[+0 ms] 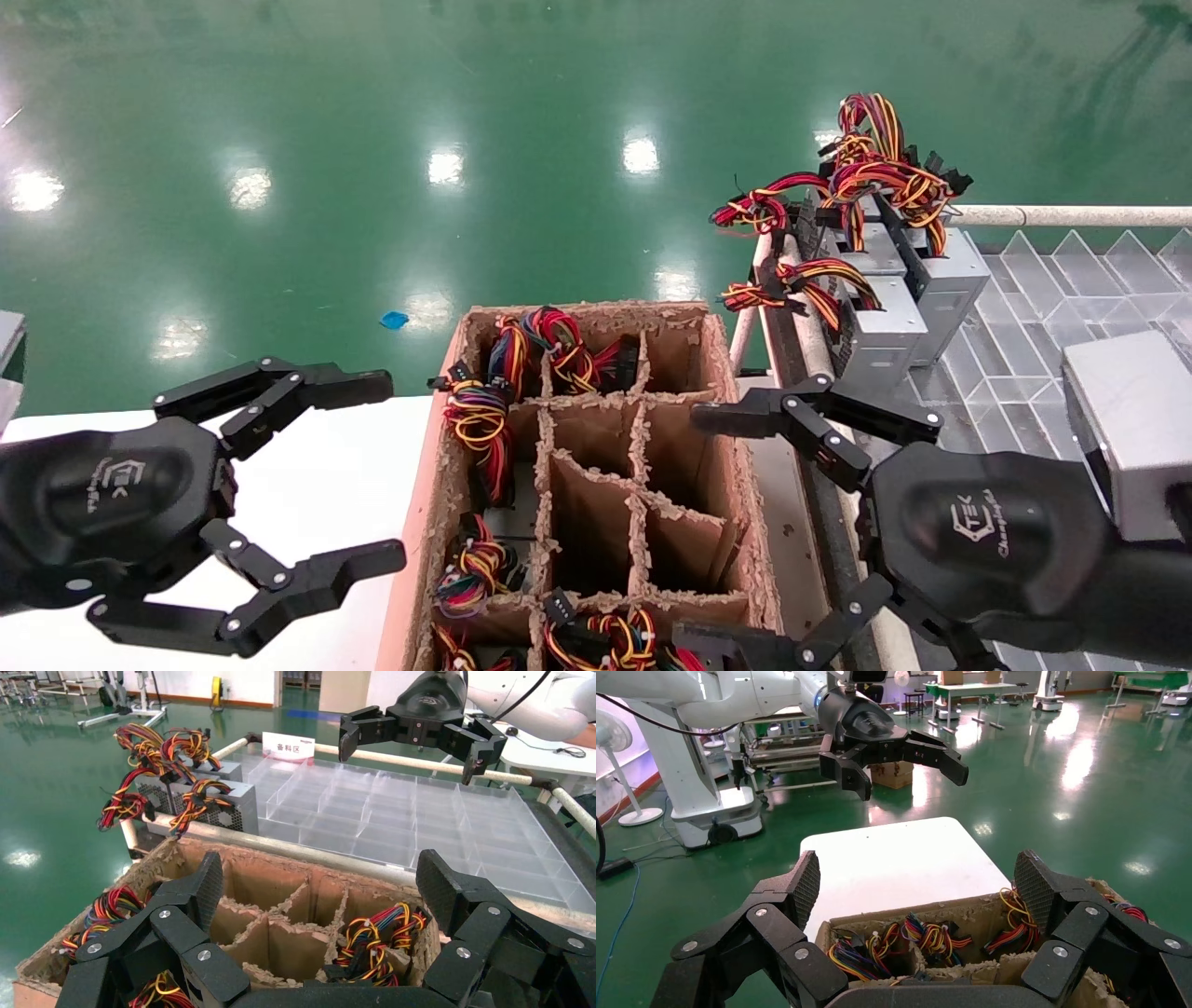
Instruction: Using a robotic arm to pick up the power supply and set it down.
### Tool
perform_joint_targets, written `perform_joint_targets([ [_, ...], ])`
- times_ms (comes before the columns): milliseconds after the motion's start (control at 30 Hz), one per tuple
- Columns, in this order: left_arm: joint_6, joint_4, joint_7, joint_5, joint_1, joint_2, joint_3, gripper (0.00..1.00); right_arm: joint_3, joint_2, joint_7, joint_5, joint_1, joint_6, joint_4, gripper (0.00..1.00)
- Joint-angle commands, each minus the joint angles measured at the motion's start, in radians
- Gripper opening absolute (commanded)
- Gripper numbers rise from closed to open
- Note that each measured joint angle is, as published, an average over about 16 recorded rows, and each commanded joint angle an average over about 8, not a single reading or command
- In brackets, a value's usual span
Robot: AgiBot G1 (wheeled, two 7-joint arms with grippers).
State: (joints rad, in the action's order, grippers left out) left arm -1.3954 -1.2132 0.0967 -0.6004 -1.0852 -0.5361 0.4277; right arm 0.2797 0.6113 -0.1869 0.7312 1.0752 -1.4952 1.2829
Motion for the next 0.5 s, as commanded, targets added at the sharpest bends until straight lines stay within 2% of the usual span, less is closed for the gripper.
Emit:
perform_joint_targets([
  [33, 0.0, 0.0, 0.0, 0.0, 0.0, 0.0, 0.0, 1.0, 0.0, 0.0, 0.0, 0.0, 0.0, 0.0, 0.0, 1.0],
  [500, 0.0, 0.0, 0.0, 0.0, 0.0, 0.0, 0.0, 1.0, 0.0, 0.0, 0.0, 0.0, 0.0, 0.0, 0.0, 1.0],
])
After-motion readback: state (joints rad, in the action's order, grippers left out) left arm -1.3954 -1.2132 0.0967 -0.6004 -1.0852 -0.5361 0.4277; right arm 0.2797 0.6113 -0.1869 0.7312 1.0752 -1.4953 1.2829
